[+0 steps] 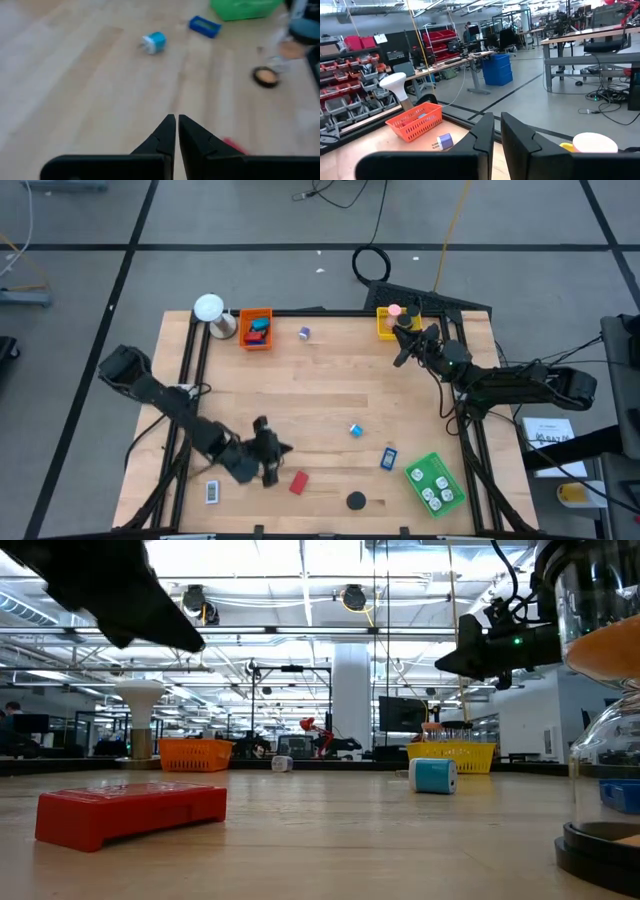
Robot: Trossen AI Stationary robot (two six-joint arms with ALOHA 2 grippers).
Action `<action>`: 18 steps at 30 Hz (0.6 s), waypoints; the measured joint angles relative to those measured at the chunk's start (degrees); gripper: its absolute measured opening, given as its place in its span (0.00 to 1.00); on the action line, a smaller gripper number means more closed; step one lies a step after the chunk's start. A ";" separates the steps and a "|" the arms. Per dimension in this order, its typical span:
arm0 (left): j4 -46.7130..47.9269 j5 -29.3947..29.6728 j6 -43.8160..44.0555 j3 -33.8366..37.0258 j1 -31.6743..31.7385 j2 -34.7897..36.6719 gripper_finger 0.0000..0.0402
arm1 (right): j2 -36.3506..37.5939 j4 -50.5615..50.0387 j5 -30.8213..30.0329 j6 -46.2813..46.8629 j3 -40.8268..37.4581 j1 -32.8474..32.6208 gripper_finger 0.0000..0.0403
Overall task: Pick & Place Office items
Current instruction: Put the red digital clock into the orange bin
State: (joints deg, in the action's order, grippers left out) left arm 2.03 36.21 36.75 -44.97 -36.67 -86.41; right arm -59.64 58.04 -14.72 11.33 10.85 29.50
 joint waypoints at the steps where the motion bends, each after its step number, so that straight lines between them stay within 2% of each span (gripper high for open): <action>1: 0.67 0.35 1.62 -1.34 -1.12 -1.37 0.05 | 0.00 0.00 -0.02 -0.06 0.00 0.00 0.06; 10: 10.43 0.80 15.21 -14.95 -4.82 -16.18 0.07 | -0.04 -0.66 -0.09 -0.04 0.00 0.00 0.06; 13: 15.98 -2.66 17.84 -20.19 -4.84 -20.11 0.14 | -0.02 -1.22 -0.11 -0.04 0.00 0.00 0.06; 18: 25.85 -4.96 21.48 -28.56 -4.78 -25.16 0.32 | -0.02 -1.68 -0.13 -0.04 -0.02 0.02 0.06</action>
State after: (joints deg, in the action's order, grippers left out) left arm 27.88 31.24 58.22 -73.53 -41.45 -111.57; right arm -59.66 56.36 -14.85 11.29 10.83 29.51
